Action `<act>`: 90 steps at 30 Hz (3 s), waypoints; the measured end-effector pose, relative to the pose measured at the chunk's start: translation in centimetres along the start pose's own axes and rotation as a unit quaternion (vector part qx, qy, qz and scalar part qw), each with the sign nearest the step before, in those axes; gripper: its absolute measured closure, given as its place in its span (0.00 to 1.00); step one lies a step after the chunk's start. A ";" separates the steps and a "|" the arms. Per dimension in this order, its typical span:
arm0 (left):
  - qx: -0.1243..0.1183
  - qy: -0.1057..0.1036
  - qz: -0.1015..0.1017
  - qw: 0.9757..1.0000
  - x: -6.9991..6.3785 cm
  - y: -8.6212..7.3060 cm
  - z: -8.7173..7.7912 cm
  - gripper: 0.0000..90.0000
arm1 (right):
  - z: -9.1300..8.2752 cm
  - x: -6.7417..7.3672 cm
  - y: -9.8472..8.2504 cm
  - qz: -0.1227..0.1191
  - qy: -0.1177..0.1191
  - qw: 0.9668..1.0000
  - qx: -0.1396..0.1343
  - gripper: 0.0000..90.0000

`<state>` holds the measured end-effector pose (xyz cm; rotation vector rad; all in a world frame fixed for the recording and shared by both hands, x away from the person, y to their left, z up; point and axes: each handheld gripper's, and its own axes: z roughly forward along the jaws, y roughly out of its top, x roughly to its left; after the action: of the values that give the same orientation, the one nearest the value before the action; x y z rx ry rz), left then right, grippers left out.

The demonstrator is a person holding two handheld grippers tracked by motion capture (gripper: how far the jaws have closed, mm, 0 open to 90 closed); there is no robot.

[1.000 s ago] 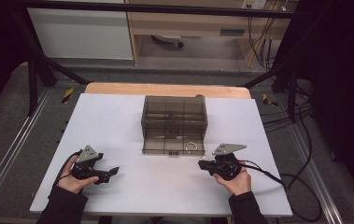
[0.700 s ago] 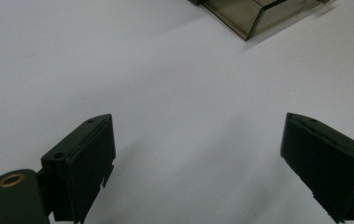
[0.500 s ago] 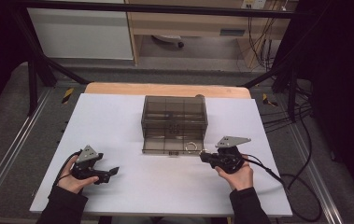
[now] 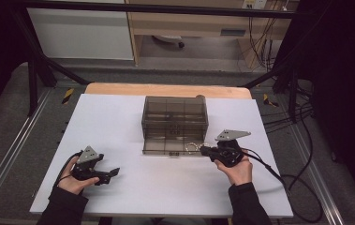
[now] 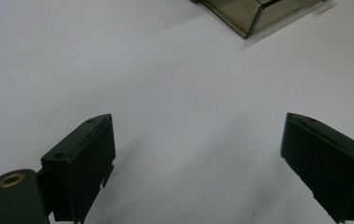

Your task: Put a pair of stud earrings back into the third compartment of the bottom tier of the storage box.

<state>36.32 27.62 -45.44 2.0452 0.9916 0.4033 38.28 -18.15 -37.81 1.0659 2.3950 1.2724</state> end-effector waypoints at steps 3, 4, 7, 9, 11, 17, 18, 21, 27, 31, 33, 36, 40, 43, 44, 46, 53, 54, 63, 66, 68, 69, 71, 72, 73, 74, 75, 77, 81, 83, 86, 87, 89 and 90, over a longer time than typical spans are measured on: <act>-0.001 0.000 0.000 1.000 0.0 0.0 0.0 0.11 | 0.2 -0.2 0.3 0.004 -0.001 1.000 -0.003 0.96; -0.001 0.000 0.000 1.000 0.0 0.0 -0.1 0.11 | 0.2 -0.3 0.4 0.003 -0.001 1.000 -0.003 0.96; -0.001 0.000 0.000 1.000 0.0 0.0 0.0 0.11 | 0.5 -0.4 0.6 0.005 -0.004 1.000 -0.003 0.96; 0.000 0.000 0.000 1.000 0.0 0.0 0.0 0.11 | 0.6 -0.5 0.8 0.006 -0.005 1.000 -0.004 0.96; -0.001 0.000 0.000 1.000 0.0 0.0 -0.1 0.11 | 0.7 -0.6 1.0 0.006 -0.007 1.000 -0.003 0.96; -0.001 0.000 0.000 1.000 0.0 0.0 -0.1 0.11 | 1.2 -0.6 1.9 0.003 -0.011 1.000 -0.005 0.96; -0.001 0.000 0.001 1.000 0.0 0.0 -0.1 0.11 | 1.4 -0.7 2.0 0.001 -0.012 1.000 -0.005 0.96; -0.001 0.000 0.001 1.000 0.0 0.0 0.0 0.11 | 1.9 -0.7 2.2 0.003 -0.013 1.000 -0.001 0.96; -0.001 -0.001 0.001 1.000 0.0 0.0 -0.1 0.11 | 3.1 -0.9 2.5 -0.002 -0.016 1.000 0.004 0.96; -0.002 -0.001 0.001 1.000 0.0 0.1 -0.1 0.11 | 3.6 -1.2 2.7 0.002 -0.018 1.000 0.006 0.96; -0.002 -0.001 0.001 1.000 0.0 0.1 -0.1 0.11 | 3.9 -1.3 2.7 0.006 -0.019 1.000 0.007 0.96; -0.002 -0.001 0.001 1.000 0.0 0.1 -0.1 0.11 | 4.2 -1.4 2.7 0.006 -0.020 1.000 0.009 0.96; -0.002 -0.001 0.001 1.000 0.0 0.1 -0.1 0.11 | 4.7 -1.6 2.7 0.008 -0.019 1.000 0.009 0.96; 0.001 -0.002 0.001 1.000 0.0 0.0 0.0 0.11 | 5.0 -1.7 2.7 0.012 -0.018 1.000 0.008 0.96; 0.001 -0.002 0.001 1.000 0.0 0.0 0.1 0.11 | 5.1 -1.7 2.7 0.012 -0.016 1.000 0.009 0.96; 0.000 -0.002 0.001 1.000 -0.1 0.0 0.0 0.11 | 5.3 -1.7 2.6 0.013 -0.017 1.000 0.011 0.96; -0.001 -0.002 0.001 1.000 -0.1 0.1 0.0 0.11 | 5.9 -2.0 2.6 0.017 -0.019 1.000 0.016 0.96; -0.001 -0.002 0.001 1.000 -0.1 0.1 0.0 0.11 | 6.0 -2.0 2.5 0.018 -0.019 1.000 0.017 0.96; -0.002 -0.002 0.001 1.000 0.0 0.1 -0.1 0.11 | 7.4 -2.2 2.1 0.023 -0.020 0.999 0.035 0.96; -0.001 -0.002 0.001 1.000 0.0 0.1 0.0 0.11 | 7.6 -2.2 2.0 0.023 -0.020 0.999 0.038 0.96; -0.002 -0.002 0.001 1.000 0.0 0.1 -0.1 0.11 | 7.8 -2.2 1.8 0.023 -0.019 0.999 0.039 0.96; -0.002 -0.002 0.001 1.000 -0.1 0.1 -0.1 0.11 | 7.9 -2.2 1.7 0.024 -0.019 0.999 0.040 0.96; -0.002 -0.002 0.001 1.000 -0.1 0.1 -0.1 0.11 | 8.0 -2.3 1.6 0.027 -0.019 0.999 0.043 0.96; -0.002 -0.002 0.001 1.000 -0.1 0.1 -0.1 0.11 | 8.1 -2.3 1.5 0.027 -0.020 0.999 0.043 0.96; -0.002 -0.002 0.001 1.000 0.0 0.1 -0.1 0.11 | 8.2 -2.3 1.5 0.027 -0.019 0.998 0.044 0.96; -0.002 -0.002 0.001 1.000 0.0 0.1 0.0 0.11 | 8.3 -2.3 1.4 0.028 -0.019 0.998 0.046 0.96; -0.002 -0.002 0.001 1.000 0.0 0.1 0.0 0.11 | 8.3 -2.3 1.3 0.027 -0.019 0.998 0.046 0.96; -0.002 -0.002 0.001 1.000 0.0 0.1 -0.1 0.11 | 8.4 -2.3 1.3 0.029 -0.019 0.998 0.047 0.96; -0.002 -0.002 0.002 1.000 0.0 0.1 -0.1 0.11 | 8.8 -2.3 1.0 0.028 -0.019 0.998 0.054 0.96; -0.002 -0.002 0.002 1.000 0.0 0.1 -0.1 0.11 | 8.9 -2.3 0.9 0.028 -0.020 0.998 0.057 0.96; -0.003 -0.002 0.001 1.000 0.0 0.1 -0.1 0.11 | 9.1 -2.4 0.8 0.030 -0.019 0.998 0.059 0.96; -0.003 -0.002 0.001 1.000 0.0 0.1 -0.1 0.11 | 9.1 -2.4 0.7 0.031 -0.019 0.998 0.061 0.96; -0.002 -0.002 0.002 1.000 0.0 0.1 -0.1 0.11 | 9.3 -2.4 0.6 0.032 -0.018 0.997 0.061 0.96; -0.003 -0.002 0.001 1.000 0.0 0.1 -0.1 0.11 | 9.3 -2.4 0.5 0.033 -0.018 0.997 0.063 0.96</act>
<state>36.30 27.60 -45.30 2.0414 0.9856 0.4028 44.88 -13.77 -43.25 1.2010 2.4604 1.1248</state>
